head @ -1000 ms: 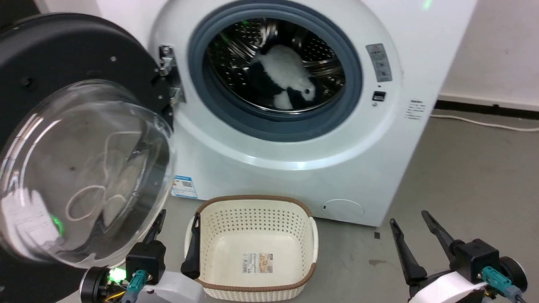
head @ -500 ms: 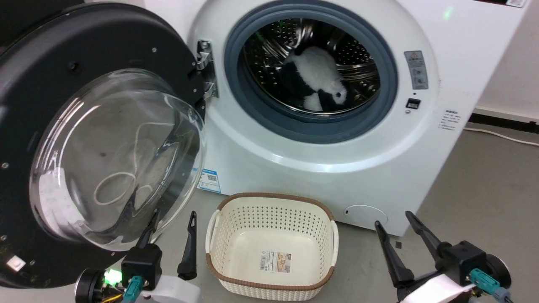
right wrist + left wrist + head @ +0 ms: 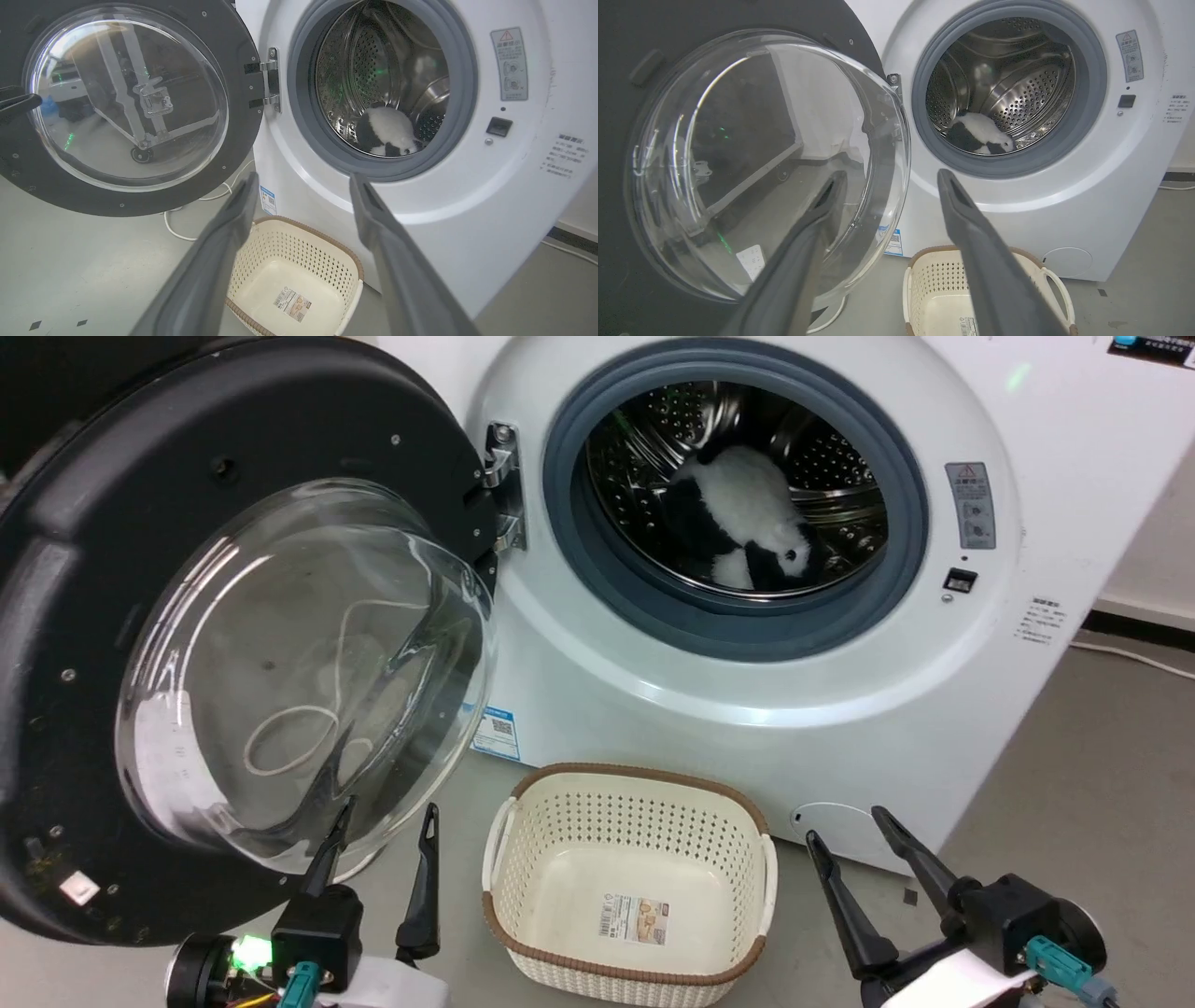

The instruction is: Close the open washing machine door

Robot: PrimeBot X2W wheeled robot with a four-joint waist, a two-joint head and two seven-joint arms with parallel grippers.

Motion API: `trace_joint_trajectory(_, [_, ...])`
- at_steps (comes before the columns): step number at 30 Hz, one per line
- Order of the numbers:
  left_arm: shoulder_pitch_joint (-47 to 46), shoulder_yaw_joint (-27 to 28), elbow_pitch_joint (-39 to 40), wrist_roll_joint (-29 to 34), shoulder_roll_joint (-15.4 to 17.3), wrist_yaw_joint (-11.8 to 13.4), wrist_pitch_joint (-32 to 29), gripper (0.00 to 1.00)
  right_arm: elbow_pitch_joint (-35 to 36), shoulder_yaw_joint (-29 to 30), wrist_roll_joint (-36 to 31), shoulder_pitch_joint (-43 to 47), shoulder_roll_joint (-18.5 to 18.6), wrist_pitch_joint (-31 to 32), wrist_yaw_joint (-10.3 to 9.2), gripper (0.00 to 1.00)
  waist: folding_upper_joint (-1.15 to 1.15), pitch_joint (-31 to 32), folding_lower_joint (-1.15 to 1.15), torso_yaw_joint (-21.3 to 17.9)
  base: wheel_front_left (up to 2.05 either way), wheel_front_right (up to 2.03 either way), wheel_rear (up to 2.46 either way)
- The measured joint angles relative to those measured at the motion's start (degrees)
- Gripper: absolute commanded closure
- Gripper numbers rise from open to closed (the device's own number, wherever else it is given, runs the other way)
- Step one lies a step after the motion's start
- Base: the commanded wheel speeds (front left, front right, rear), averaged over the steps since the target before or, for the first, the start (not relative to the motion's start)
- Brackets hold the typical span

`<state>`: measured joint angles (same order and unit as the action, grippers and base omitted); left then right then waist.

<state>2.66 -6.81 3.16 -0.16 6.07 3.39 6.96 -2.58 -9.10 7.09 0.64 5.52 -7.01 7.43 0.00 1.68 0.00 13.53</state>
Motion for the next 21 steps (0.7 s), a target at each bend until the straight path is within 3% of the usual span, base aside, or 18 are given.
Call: trace_joint_trajectory(21, [1.3,-1.1,1.3,-0.4,2.1,1.6,2.5,0.0,-0.9,-2.3,2.0,0.0,0.2,-2.5,0.0,0.0,0.0,1.0,0.0,4.2,0.0,0.0,0.0])
